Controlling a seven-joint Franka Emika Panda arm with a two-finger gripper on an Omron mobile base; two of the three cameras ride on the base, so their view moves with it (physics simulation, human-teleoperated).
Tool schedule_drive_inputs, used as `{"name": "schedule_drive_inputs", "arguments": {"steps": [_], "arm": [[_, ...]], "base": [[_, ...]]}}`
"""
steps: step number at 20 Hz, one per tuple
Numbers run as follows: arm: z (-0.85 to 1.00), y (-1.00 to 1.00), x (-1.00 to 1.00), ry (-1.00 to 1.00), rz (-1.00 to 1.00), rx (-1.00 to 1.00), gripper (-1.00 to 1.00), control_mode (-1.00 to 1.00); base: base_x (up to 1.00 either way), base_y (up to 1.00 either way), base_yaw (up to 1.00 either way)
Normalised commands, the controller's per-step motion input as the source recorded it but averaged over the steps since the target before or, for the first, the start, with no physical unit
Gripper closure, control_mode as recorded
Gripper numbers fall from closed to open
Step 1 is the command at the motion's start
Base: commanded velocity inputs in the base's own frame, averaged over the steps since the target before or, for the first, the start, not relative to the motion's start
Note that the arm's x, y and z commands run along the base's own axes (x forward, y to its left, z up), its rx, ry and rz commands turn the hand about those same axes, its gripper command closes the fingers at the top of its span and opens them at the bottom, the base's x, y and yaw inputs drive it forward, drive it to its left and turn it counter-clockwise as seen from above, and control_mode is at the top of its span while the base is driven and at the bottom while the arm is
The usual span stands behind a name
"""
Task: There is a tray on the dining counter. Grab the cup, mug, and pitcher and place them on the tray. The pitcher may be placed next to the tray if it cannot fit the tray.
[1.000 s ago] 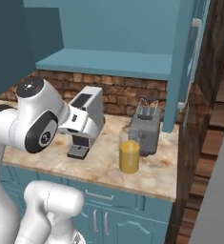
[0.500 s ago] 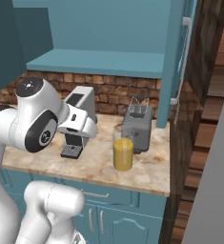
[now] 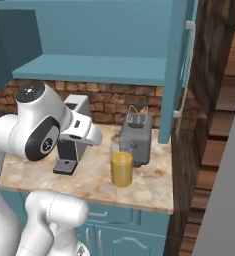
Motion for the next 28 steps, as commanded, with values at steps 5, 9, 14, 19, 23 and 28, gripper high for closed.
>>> {"name": "schedule_drive_inputs", "arguments": {"steps": [5, 9, 14, 19, 23, 28], "arm": [[0.0, 0.0, 0.0, 0.0, 0.0, 0.0, -1.0, 1.0], [0.0, 0.0, 0.0, 0.0, 0.0, 0.0, -1.0, 1.0], [0.0, 0.0, 0.0, 0.0, 0.0, 0.0, -1.0, 1.0], [-0.07, -0.19, 0.21, 0.1, 0.0, 0.0, -1.0, -1.0], [-0.26, -0.26, 0.2, 0.18, 0.0, 0.0, -1.0, -1.0], [-0.28, -0.25, 0.16, 0.25, 0.0, 0.0, -1.0, -1.0]], "base": [[0.44, -0.22, 0.0], [0.22, -0.21, 0.0], [0.21, -0.38, 0.0], [0.03, -0.07, 0.0], [0.0, 0.0, 0.0], [0.0, 0.0, 0.0]]}}
